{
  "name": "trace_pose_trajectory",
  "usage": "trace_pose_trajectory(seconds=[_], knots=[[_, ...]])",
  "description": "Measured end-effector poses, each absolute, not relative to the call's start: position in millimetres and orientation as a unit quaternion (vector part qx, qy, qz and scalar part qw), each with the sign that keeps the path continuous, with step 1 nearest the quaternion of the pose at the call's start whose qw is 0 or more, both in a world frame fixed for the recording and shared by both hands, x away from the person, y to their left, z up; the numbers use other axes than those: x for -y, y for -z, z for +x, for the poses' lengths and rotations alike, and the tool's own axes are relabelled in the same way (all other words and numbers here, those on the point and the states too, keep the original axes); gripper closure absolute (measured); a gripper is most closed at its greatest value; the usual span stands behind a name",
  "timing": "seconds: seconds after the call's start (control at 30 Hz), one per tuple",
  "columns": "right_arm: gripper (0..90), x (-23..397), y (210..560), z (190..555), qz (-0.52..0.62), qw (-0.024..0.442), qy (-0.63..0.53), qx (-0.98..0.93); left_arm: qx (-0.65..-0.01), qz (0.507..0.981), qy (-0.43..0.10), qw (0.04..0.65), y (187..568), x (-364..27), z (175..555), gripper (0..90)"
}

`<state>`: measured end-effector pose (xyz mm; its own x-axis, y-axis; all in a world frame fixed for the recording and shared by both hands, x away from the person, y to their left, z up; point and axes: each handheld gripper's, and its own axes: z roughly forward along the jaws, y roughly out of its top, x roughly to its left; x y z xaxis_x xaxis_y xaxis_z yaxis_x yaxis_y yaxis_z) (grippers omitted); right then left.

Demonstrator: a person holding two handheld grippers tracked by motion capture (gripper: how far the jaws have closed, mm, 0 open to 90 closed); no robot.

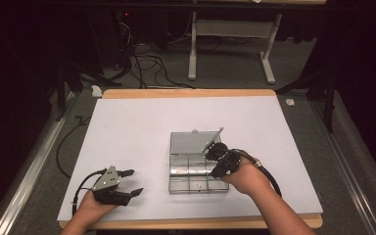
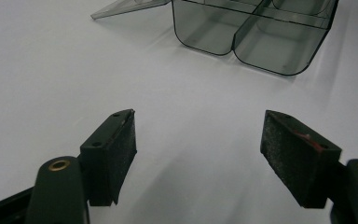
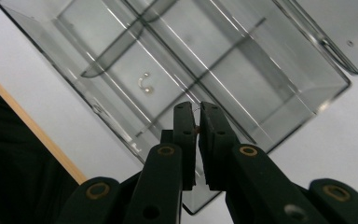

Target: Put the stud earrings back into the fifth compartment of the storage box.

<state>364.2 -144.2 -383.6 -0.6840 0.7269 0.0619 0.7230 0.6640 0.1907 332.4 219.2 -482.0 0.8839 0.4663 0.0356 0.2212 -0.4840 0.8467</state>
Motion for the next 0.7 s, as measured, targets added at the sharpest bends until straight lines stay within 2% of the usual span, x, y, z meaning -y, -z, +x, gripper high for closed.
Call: trace_pose_trajectory(seconds=[0.7], knots=[[86.5,107.2,404.3,367.5,0.346,-0.006,-0.104,-0.932,-0.201,0.852,-0.131,0.466,482.0,-219.2,332.4,27.3]])
